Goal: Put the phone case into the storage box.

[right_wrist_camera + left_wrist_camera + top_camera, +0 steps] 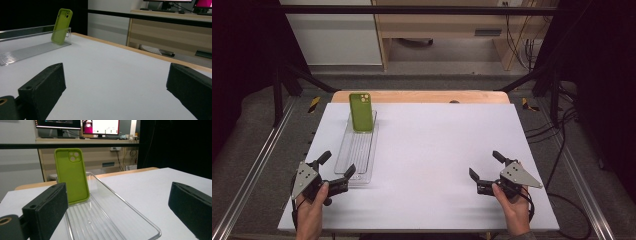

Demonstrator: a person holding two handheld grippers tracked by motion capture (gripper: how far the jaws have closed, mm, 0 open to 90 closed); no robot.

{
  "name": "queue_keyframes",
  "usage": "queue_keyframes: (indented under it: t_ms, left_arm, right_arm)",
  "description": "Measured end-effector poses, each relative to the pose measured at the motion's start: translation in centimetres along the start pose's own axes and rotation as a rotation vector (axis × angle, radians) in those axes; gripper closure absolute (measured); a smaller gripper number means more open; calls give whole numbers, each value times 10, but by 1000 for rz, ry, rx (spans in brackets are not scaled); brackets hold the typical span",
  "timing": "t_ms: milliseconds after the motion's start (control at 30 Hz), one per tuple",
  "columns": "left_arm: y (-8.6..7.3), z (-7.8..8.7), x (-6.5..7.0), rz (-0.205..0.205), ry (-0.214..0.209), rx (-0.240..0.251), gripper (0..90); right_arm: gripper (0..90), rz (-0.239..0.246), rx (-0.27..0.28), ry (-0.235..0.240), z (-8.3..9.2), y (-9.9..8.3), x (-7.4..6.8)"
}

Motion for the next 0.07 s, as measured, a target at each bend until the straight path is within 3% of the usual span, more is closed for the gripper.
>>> queue_keyframes:
  t_ms: [67]
  left_arm:
    - [-1,1,-1,3,4,1,22]
  right_arm:
    - [22,0,-2,-3,0,-1,1]
Point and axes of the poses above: each handheld gripper's, and its own axes: z roughly backward along the jaws, y roughly out of its top, x roughly to its right, the point moved 9 cm from there along -z, roughly forward along the jaws, and after that the axes turned 3 degrees about x, right-handed, at the moved point
